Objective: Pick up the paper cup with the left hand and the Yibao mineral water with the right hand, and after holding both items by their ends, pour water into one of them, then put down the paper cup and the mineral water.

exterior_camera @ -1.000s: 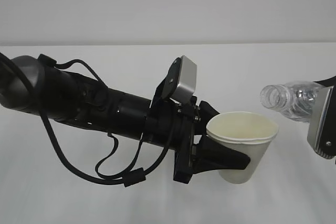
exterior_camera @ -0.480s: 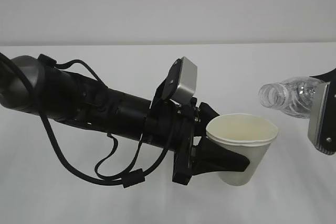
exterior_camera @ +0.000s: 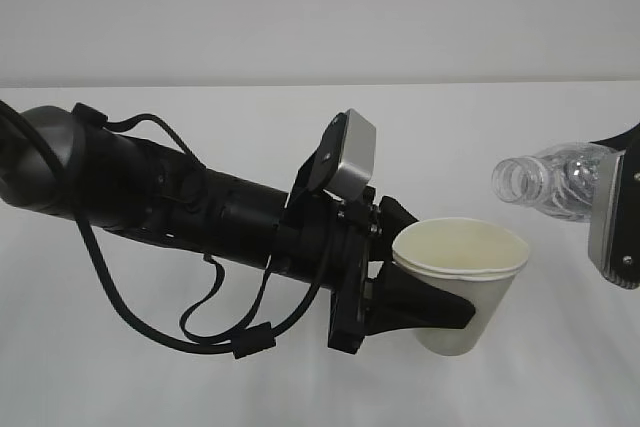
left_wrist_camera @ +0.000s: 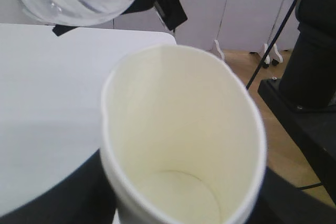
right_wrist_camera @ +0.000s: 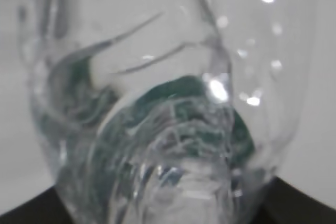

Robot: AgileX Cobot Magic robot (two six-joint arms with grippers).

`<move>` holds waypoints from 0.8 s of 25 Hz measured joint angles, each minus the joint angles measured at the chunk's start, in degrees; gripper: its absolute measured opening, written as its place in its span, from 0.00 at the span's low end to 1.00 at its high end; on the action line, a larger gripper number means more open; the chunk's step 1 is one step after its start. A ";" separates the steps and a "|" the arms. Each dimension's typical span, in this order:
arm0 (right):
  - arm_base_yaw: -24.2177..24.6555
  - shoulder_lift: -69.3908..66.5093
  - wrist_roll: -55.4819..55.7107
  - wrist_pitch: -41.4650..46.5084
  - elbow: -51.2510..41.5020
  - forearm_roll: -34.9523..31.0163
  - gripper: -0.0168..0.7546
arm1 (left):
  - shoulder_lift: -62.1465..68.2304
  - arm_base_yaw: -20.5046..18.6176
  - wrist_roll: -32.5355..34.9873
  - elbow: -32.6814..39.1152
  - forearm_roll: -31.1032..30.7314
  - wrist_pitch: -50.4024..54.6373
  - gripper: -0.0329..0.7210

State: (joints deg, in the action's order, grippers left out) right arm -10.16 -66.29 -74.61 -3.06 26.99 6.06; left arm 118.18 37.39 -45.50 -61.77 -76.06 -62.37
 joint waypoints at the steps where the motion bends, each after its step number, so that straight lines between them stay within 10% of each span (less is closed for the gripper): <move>1: 0.00 0.00 0.00 0.36 0.29 0.00 0.55 | 0.00 0.00 0.00 0.00 -0.14 0.00 0.60; 20: 0.00 0.00 -1.91 5.40 1.55 0.82 0.55 | 0.00 0.00 -0.33 0.00 -0.14 0.00 0.60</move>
State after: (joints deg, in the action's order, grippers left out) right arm -10.16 -66.29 -76.52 2.33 28.55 6.88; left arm 118.18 37.39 -45.83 -61.77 -76.19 -62.37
